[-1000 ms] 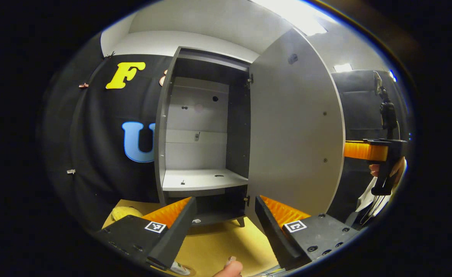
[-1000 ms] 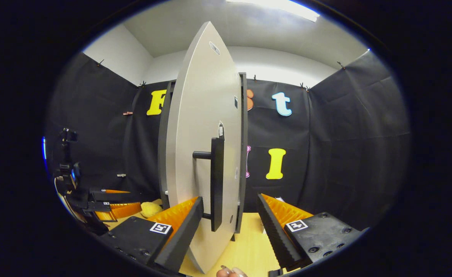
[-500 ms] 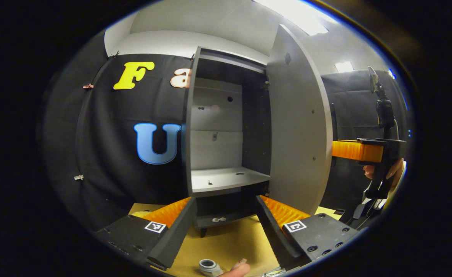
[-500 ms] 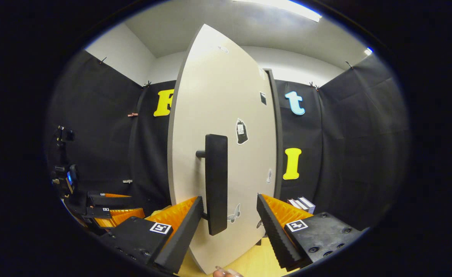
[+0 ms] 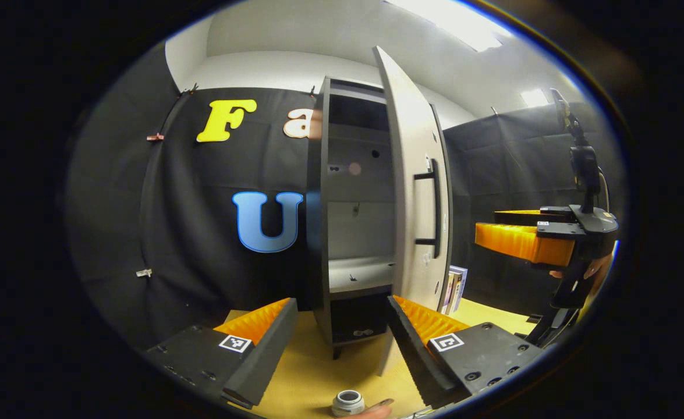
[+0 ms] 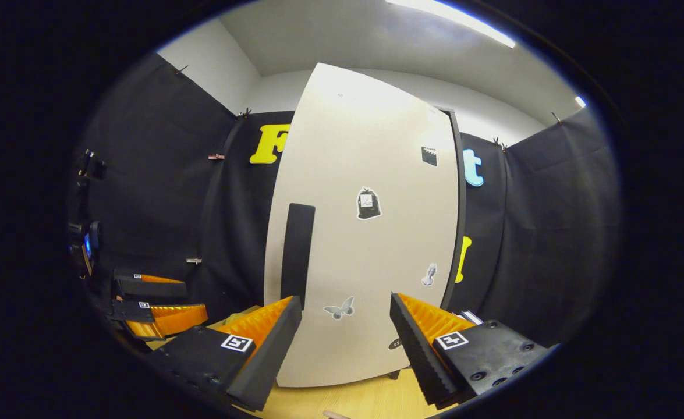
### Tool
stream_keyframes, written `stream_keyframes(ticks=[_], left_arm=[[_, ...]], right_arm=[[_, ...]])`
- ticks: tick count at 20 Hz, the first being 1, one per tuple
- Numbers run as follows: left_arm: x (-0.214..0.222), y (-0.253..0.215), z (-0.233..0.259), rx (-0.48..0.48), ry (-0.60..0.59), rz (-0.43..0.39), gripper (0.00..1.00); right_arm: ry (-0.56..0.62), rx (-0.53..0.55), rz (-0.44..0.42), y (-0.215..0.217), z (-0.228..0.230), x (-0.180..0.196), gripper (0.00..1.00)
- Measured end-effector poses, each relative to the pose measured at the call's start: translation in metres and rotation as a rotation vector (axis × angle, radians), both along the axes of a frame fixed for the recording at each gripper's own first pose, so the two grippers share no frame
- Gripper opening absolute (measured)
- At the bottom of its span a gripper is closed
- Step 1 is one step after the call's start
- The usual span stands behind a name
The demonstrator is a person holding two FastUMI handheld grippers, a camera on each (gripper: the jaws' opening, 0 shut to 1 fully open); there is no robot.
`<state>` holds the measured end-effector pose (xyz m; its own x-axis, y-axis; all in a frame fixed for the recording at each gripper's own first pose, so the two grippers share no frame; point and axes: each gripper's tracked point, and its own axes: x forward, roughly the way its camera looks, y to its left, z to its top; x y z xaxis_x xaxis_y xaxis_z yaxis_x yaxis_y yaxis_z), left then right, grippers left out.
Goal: Open the cabinet door with the right hand, grasp the bottle in the cabinet with the left hand and place it on the coaster, then close the cabinet door with the right hand.
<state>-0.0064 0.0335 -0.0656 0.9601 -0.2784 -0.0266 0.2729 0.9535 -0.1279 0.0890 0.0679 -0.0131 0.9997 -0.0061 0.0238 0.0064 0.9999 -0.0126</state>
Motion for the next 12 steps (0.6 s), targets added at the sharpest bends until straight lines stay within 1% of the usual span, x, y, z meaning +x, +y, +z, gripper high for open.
stream_keyframes(ticks=[2, 4, 9, 12], left_arm=[[0.0, -0.003, 0.002, -0.017, 0.006, 0.017, 0.95], [0.001, -0.007, 0.003, -0.026, 0.009, 0.033, 0.95], [-0.009, -0.014, 0.011, -0.018, 0.005, 0.099, 0.95], [-0.02, -0.007, 0.013, -0.024, 0.003, 0.161, 0.95]], right_arm=[[0.01, 0.038, 0.013, -0.003, 0.0, -0.001, 0.97], [0.017, 0.051, 0.018, -0.013, 0.0, -0.002, 0.97], [0.006, 0.033, 0.049, -0.028, 0.002, 0.007, 0.97], [0.024, 0.025, 0.09, -0.02, -0.005, 0.018, 0.97]])
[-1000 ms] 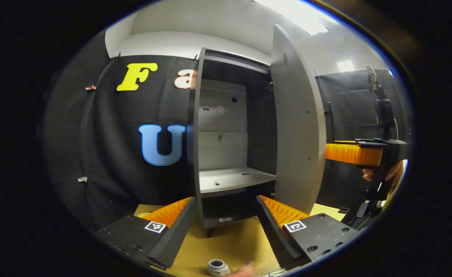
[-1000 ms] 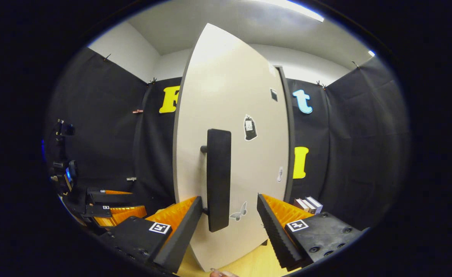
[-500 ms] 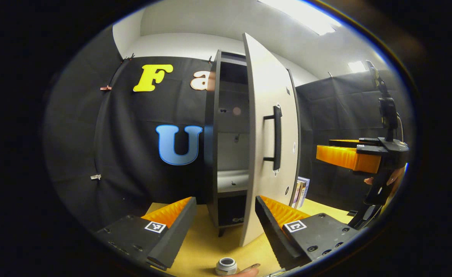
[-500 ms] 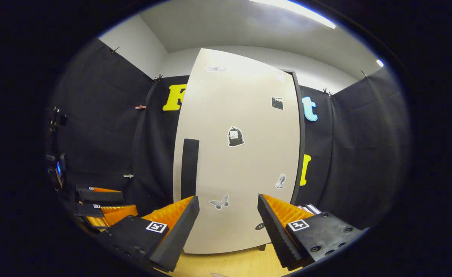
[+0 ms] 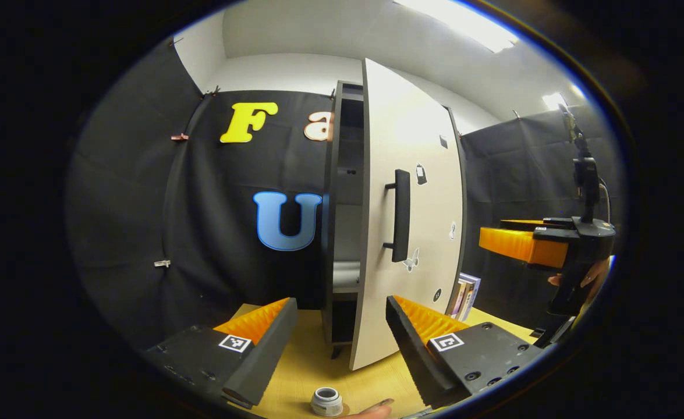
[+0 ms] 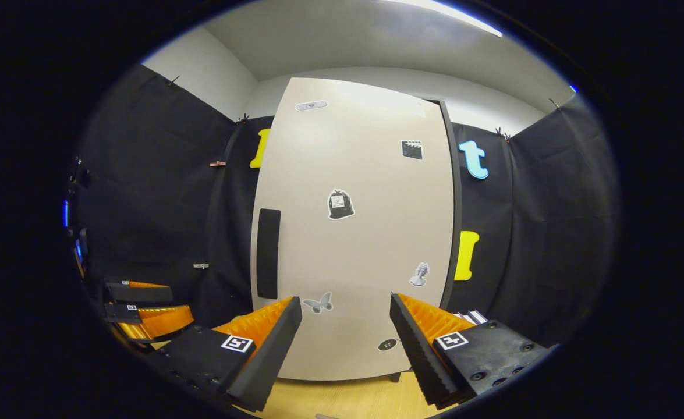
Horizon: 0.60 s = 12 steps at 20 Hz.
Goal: Open the cabinet door with the right hand, grasp the bottle in the cabinet with the left hand and place it on the coaster, then close the cabinet door with the right hand.
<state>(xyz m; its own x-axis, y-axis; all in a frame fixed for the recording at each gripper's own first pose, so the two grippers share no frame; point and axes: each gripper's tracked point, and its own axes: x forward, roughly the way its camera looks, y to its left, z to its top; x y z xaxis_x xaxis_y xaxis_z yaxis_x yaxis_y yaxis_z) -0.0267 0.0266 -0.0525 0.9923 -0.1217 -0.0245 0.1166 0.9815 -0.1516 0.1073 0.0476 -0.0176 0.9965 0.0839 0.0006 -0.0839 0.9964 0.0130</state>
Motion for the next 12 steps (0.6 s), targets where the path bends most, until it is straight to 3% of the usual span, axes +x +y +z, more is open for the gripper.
stream_keyframes(ticks=[6, 12], left_arm=[[-0.025, 0.037, -0.011, -0.009, 0.03, 0.121, 0.95], [-0.026, 0.067, -0.017, 0.021, 0.05, 0.161, 0.96]], right_arm=[[-0.015, 0.012, 0.099, 0.038, 0.004, 0.022, 0.97], [-0.027, -0.012, 0.127, 0.06, 0.007, 0.031, 0.98]])
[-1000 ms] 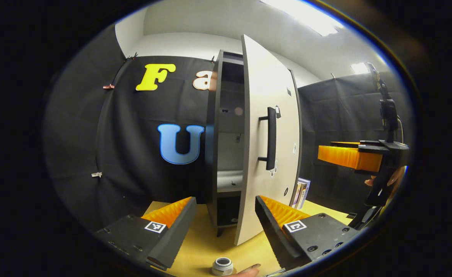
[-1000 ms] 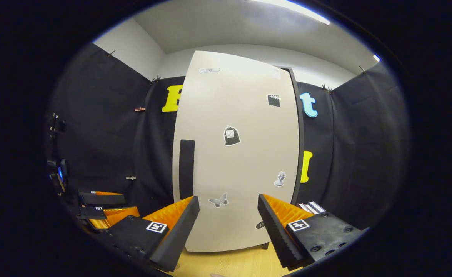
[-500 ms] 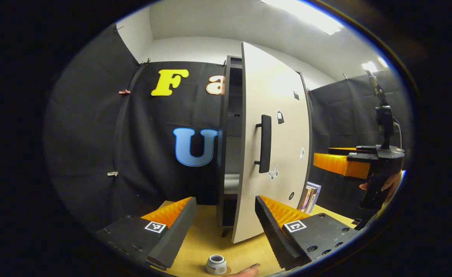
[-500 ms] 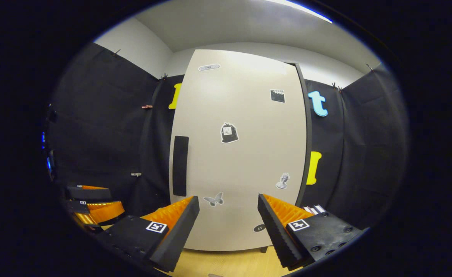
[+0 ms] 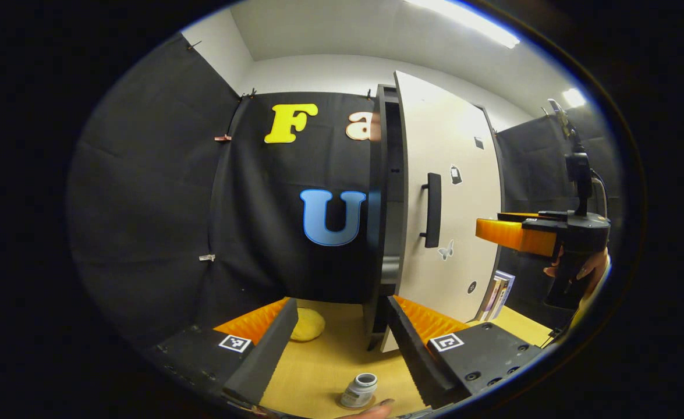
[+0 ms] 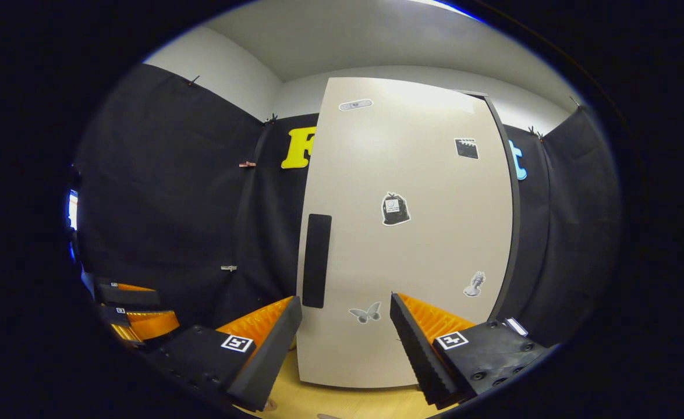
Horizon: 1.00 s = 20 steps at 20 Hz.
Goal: Open the cabinet door with the right hand, grasp the bottle in the cabinet with the left hand and place it on the coaster, then close the cabinet door with the right hand.
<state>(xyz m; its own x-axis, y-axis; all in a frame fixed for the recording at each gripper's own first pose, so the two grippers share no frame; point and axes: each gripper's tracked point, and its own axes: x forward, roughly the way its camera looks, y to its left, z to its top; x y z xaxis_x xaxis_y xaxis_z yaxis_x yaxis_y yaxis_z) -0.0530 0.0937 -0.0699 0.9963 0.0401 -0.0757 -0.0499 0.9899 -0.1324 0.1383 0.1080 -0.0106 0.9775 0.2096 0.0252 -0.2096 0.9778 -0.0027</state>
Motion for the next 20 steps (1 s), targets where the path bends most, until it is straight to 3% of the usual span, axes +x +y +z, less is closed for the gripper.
stream_keyframes(ticks=[9, 20], left_arm=[[0.013, 0.005, 0.001, -0.003, -0.013, -0.029, 0.95], [0.005, 0.019, -0.006, -0.013, -0.005, 0.007, 0.96]], right_arm=[[-0.014, -0.056, -0.03, -0.002, -0.002, 0.001, 0.98], [0.017, -0.049, 0.026, 0.017, -0.008, 0.002, 0.97]])
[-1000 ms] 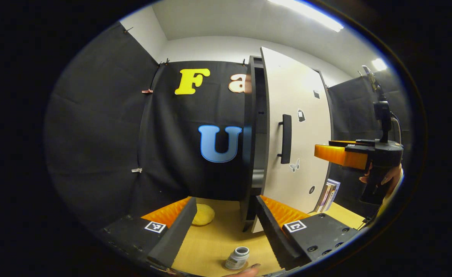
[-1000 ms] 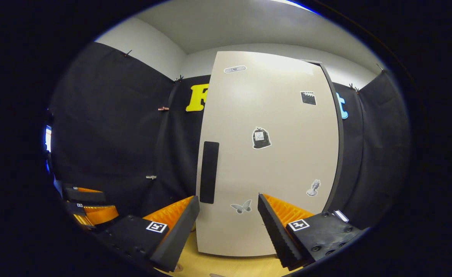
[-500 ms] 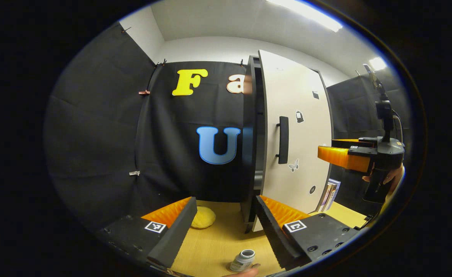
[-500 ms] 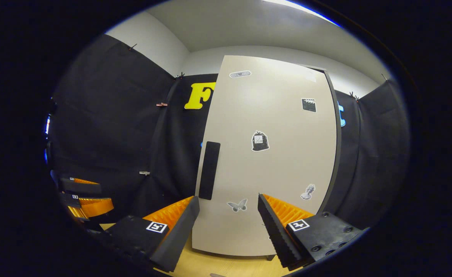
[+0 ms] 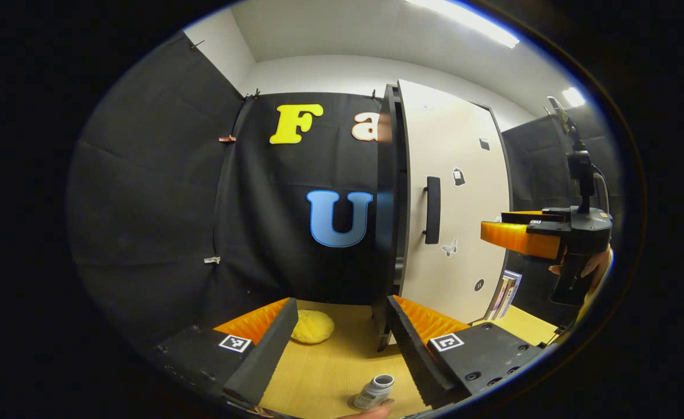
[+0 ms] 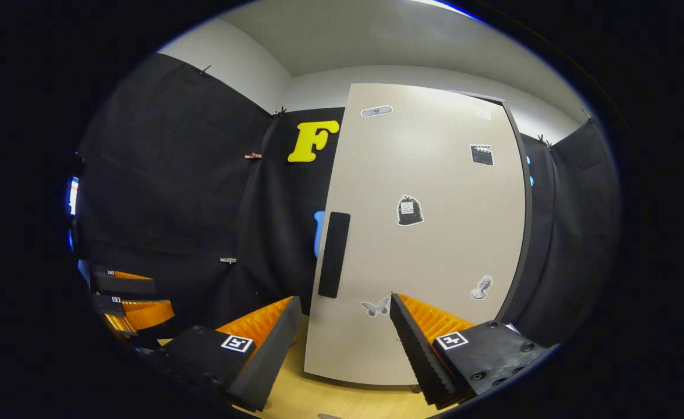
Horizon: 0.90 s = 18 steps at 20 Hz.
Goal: Open the cabinet door with the right hand, grasp the bottle in the cabinet with the left hand and place it on the coaster, then close the cabinet door with the right hand.
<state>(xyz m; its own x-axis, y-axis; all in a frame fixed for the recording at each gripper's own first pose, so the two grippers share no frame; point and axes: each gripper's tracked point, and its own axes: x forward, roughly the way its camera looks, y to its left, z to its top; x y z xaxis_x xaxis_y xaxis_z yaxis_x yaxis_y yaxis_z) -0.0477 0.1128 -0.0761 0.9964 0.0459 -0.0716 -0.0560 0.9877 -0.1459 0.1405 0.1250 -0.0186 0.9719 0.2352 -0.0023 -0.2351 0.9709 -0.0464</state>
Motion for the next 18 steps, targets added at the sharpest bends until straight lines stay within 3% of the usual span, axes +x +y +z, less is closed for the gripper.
stream_keyframes(ticks=[18], left_arm=[[0.0058, -0.0009, -0.0005, 0.022, 0.004, -0.023, 0.96]], right_arm=[[0.007, 0.005, -0.008, -0.0017, -0.0014, 0.001, 0.98]])
